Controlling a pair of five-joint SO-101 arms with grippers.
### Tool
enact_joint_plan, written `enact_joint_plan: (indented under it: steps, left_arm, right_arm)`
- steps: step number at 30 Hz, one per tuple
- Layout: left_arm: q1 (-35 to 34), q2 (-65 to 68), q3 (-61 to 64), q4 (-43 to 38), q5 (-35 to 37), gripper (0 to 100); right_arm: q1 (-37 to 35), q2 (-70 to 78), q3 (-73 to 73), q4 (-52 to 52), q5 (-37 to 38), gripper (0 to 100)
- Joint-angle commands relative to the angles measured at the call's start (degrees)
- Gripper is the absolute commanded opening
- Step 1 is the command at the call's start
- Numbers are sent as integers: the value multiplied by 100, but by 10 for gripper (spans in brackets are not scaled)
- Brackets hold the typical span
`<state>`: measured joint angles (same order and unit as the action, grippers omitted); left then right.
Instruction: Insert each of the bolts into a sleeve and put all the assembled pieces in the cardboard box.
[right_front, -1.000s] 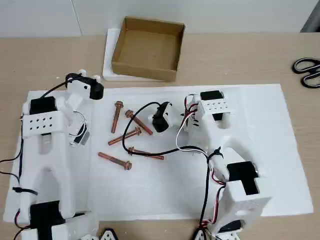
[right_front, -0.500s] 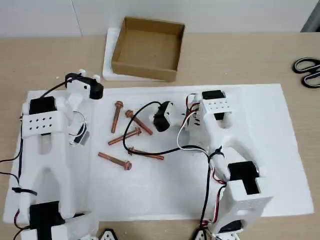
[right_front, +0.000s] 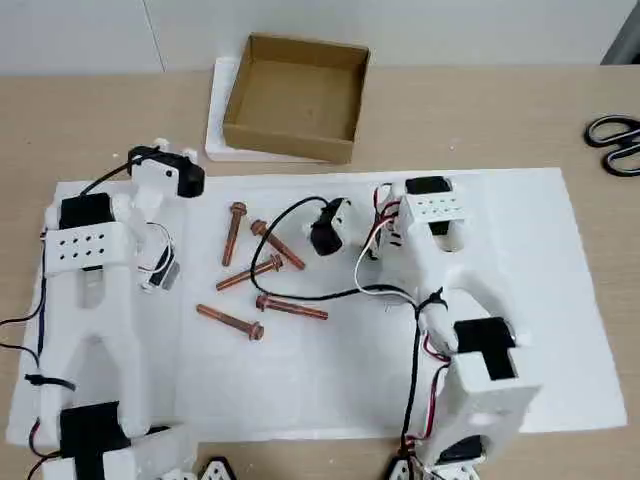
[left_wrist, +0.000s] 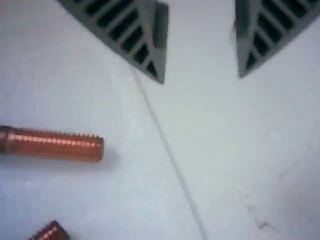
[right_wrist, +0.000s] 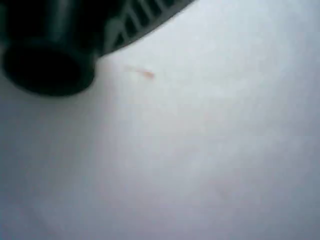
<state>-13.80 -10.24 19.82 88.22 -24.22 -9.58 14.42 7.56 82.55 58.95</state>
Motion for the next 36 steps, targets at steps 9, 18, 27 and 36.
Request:
enact_joint_plan:
  steps: [9,18,27,36]
  left_arm:
    - [9,-26,-787,-9,1292,14]
    - [1134,501,-1086,0,1732,77]
    - [1011,2602,-3257,721,2057,72]
    - [1029,3446,-4822,1213,2286,28]
  right_arm:
    - [593,-1420,-1099,1376,-1820,7]
    - [1429,-2273,-1073,1666,-3437,3]
    - [1956,-2853,-712,1675,-3859,3]
    - [2123,-4066,554,1675,-3930,3]
